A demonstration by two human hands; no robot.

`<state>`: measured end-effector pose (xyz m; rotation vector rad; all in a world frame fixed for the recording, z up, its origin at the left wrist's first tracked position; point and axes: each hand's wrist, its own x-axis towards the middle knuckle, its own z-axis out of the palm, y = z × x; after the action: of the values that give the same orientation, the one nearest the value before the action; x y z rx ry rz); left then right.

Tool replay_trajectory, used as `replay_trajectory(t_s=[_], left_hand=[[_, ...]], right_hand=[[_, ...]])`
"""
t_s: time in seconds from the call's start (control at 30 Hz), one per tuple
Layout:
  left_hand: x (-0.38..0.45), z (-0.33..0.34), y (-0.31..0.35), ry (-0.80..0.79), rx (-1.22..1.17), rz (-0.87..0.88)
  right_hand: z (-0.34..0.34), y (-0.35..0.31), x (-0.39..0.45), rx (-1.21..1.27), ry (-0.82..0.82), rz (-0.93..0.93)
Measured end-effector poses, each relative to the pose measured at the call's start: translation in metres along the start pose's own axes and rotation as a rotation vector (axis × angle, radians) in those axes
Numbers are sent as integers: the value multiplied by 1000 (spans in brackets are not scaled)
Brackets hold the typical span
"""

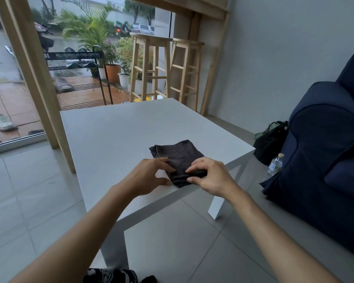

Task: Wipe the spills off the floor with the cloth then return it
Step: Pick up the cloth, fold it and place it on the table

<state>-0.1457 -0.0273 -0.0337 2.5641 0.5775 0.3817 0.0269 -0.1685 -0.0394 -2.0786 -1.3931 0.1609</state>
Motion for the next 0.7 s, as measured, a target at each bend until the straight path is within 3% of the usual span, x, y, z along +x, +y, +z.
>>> replay_trajectory(t_s=[0.2,0.4,0.5,0.6,0.7], left_hand=[[-4,5,12,105,9,96],[0,4,16,145,-88,79],[-2,1,18,90,-93,85],[-4,-3,19,7,-105,100],[5,-7,20,184,-106,13]], right_hand=[[3,2,0,8,49,12],[4,-3,2,98,112,20],[-3,1,1,121,98,-4],[-8,4,-1,63,-18,7],[-16,6,10,109,19,54]])
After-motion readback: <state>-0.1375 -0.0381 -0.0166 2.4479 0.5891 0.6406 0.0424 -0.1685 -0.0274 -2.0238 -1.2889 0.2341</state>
